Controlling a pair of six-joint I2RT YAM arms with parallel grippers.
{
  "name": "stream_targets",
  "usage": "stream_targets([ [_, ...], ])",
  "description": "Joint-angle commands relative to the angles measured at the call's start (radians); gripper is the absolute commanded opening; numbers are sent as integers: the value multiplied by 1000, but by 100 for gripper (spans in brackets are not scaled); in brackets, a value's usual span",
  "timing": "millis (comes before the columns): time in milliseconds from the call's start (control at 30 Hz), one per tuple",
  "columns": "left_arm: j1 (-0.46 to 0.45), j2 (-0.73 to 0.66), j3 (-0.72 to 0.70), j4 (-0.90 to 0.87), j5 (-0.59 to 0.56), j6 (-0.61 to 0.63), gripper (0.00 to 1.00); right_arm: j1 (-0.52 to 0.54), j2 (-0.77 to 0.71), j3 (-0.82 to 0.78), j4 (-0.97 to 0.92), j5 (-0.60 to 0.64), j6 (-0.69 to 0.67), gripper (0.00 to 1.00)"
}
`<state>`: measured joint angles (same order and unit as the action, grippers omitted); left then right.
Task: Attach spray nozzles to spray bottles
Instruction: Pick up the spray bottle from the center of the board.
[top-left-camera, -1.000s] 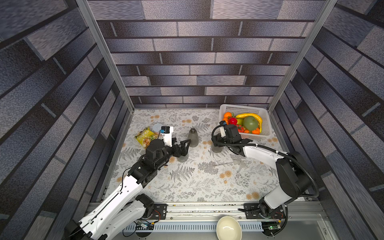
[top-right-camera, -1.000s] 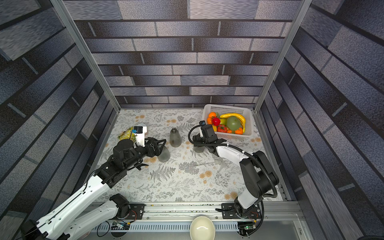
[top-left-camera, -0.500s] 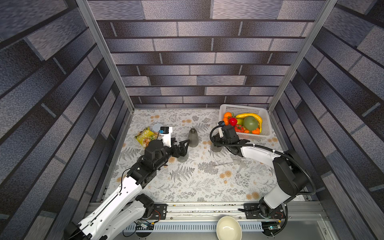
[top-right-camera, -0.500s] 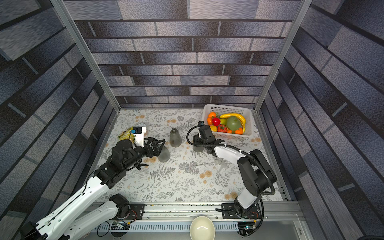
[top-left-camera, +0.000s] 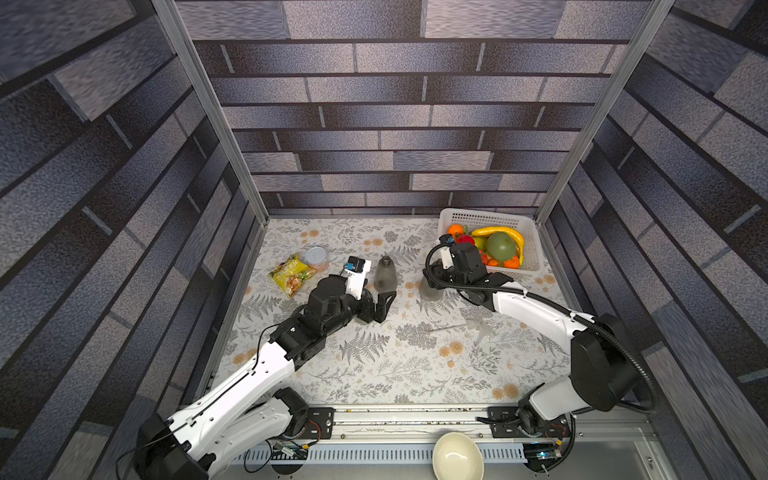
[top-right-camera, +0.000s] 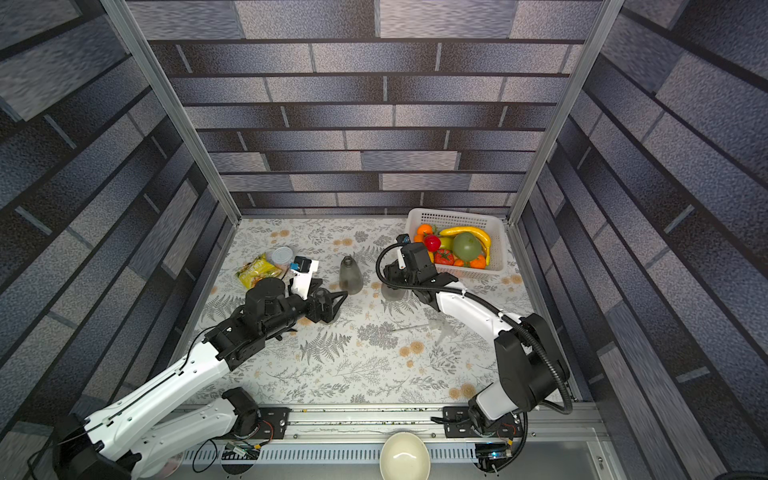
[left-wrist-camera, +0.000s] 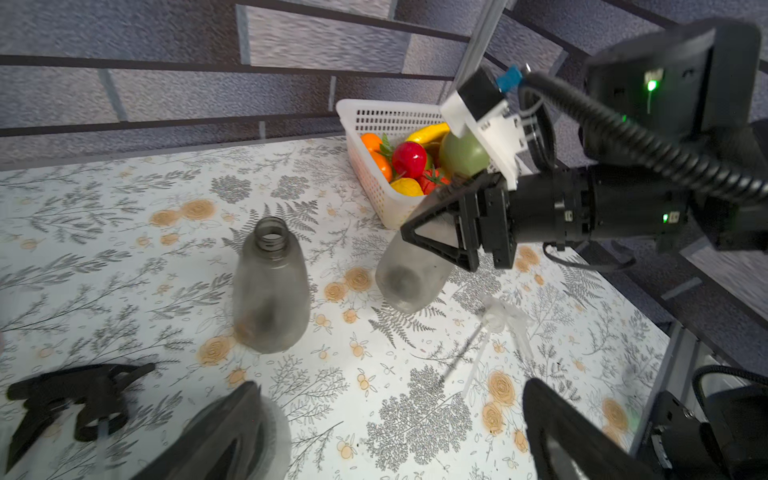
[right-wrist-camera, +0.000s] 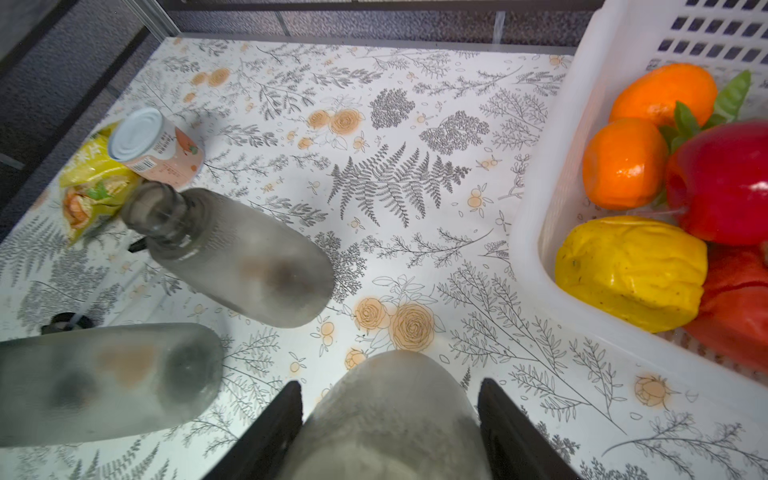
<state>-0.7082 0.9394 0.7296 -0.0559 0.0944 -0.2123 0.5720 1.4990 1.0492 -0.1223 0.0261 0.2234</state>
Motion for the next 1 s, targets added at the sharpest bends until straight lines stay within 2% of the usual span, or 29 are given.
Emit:
stream_targets([
  [0,-84,49,22,67,-61,185,100,12,-84,75,-132,-65,9,67],
  [133,-143,90,-39,245,-27,287,100,11,-161,117,-237,-134,23,67],
  [300,-139,148,-56,387,61,337,100,12,-250,147,-321,-204,36,67],
  [433,-128,220,-38,435,94,368,100,12,-298,159,-354,-261,55,67],
  [700,-94,313,-22,545,157,308,100,13,-331,174,-380,-322,78,66],
  [967,-109,373,12,565,189,308,100,14,-328,163,-347,-374,127,66],
])
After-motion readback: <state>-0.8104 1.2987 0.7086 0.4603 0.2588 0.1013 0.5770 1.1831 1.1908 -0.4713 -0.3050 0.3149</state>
